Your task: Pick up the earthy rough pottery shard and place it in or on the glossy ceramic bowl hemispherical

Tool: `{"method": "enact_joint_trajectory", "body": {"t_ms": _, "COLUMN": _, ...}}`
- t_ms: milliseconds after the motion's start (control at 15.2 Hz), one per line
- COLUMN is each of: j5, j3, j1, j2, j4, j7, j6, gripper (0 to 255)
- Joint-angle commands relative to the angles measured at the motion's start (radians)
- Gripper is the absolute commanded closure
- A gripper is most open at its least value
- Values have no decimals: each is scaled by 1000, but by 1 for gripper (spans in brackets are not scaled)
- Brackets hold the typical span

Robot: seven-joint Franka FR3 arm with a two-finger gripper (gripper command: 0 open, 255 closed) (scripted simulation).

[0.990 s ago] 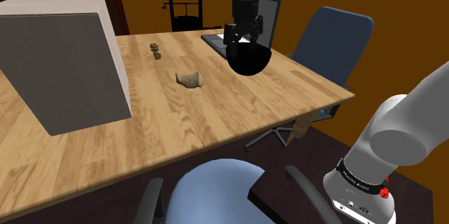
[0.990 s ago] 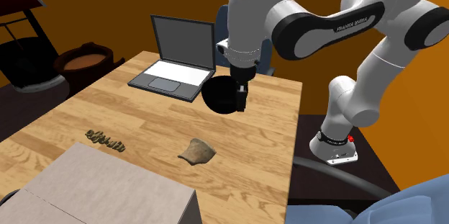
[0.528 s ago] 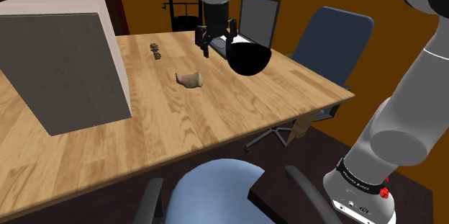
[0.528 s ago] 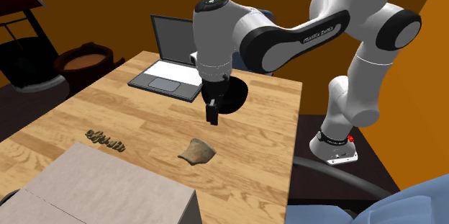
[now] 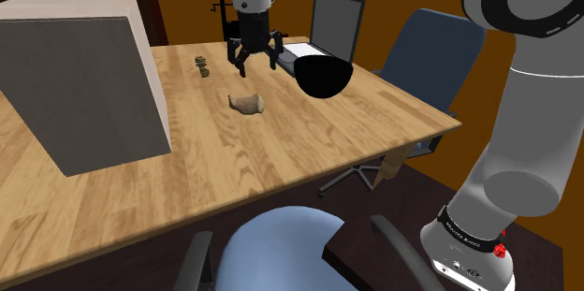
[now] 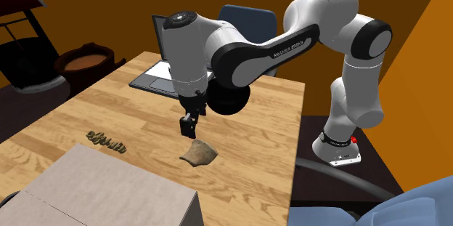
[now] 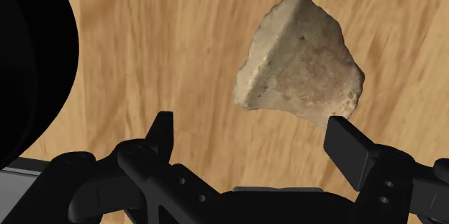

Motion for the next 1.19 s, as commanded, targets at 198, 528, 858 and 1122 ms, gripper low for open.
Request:
{"method": "enact_joint_trajectory", "body": {"t_ms": 198, "j5": -1, "j3": -3, "j1": -6, "j2": 0, "j4": -68, "j7": 3, "j6": 69, "gripper": 0}}
{"method": "enact_joint_trajectory", "body": {"t_ms": 528, "j5": -1, "j3": -4, "j1": -7, "j2": 0, "j4": -76, "j7": 3, "j6": 76, "gripper": 0}}
{"method": "enact_joint_trajectory", "body": {"t_ms": 858, "j5": -1, "j3": -4, "j1": -7, "j2": 0, "j4": -75, "j7": 3, "j6": 76, "gripper": 255}}
{"method": "enact_joint_trajectory", "body": {"t_ms": 1122, "j5": -1, "j3": -4, "j1": -7, "j2": 0, "j4": -75, "j7": 3, "j6": 76, "gripper": 255}}
